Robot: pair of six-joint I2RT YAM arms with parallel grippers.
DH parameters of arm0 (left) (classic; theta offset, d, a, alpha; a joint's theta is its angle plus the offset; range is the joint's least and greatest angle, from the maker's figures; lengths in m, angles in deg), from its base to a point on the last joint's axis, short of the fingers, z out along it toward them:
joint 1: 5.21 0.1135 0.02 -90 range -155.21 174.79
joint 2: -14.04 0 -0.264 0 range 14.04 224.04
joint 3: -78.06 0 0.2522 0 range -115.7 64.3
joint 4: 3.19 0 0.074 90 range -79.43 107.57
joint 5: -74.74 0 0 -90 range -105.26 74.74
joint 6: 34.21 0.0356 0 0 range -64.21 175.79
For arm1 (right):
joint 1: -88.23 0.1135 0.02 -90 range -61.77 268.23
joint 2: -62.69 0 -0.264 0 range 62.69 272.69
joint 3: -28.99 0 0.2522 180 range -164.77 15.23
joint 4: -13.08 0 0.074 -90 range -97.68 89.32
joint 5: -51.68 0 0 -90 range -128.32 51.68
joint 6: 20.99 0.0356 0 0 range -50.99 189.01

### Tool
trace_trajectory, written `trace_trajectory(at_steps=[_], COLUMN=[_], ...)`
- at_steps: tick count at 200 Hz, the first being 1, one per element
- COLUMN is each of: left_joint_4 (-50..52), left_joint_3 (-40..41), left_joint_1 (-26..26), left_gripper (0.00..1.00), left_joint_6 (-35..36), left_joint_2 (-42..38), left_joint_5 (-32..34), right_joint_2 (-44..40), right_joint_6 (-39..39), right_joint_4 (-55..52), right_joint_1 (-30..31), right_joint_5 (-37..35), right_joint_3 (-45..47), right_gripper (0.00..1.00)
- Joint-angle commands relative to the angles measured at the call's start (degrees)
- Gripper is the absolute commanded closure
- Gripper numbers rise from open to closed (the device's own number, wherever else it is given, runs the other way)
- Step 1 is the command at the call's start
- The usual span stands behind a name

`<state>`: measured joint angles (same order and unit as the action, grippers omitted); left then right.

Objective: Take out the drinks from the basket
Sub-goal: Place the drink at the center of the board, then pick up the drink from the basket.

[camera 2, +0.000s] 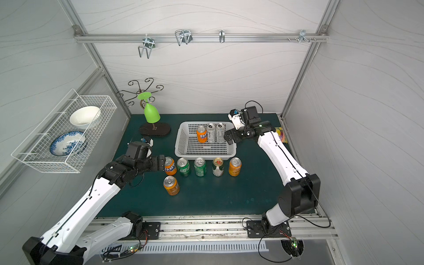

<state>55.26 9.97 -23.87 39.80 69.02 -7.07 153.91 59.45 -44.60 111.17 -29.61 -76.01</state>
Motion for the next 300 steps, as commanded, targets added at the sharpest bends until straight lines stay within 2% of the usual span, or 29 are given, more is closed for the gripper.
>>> trace_trajectory(at_steps=[1,32,78,126,168,198,252,300], left_joint_4=[-1.53,-1.71,-1.62,-2.46,-2.37,-2.24,-1.98,-2.02], left_joint_3=[0.5,1.91,3.08,4.1,4.05,3.88,3.53,3.26], left_joint_1=[2.78,4.25,4.94,5.03,5.12,5.12,5.13,5.21], left_gripper=[0.02,0.02,0.02,0.01,0.01,0.02,0.02,0.02], left_joint_6=[1.39,1.28,1.98,2.54,3.48,4.3,5.27,5.18], left_joint_2=[-0.74,-1.23,-1.8,-2.42,-1.91,-1.82,-0.97,-0.49], left_joint_5=[-5.49,-6.91,-6.95,-7.93,-8.12,-7.97,-7.63,-7.65], right_joint_2=[4.47,11.62,21.26,27.35,32.27,34.53,39.08,40.37], right_joint_6=[-3.34,-5.91,-16.97,-18.7,-22.38,-23.51,-27.24,-29.39], right_joint_4=[-3.81,-5.88,-9.99,-11.24,-11.9,-10.09,-11.78,-11.3], right_joint_1=[1.45,1.58,1.43,-0.22,-0.72,-1.46,-1.58,-1.58], right_joint_5=[0.86,1.32,3.92,4.41,3.62,5.79,5.92,4.76], right_joint_3=[-6.07,-13.05,-21.96,-27.82,-30.02,-31.08,-35.12,-36.02], right_gripper=[0.01,0.01,0.01,0.01,0.01,0.01,0.12,0.16])
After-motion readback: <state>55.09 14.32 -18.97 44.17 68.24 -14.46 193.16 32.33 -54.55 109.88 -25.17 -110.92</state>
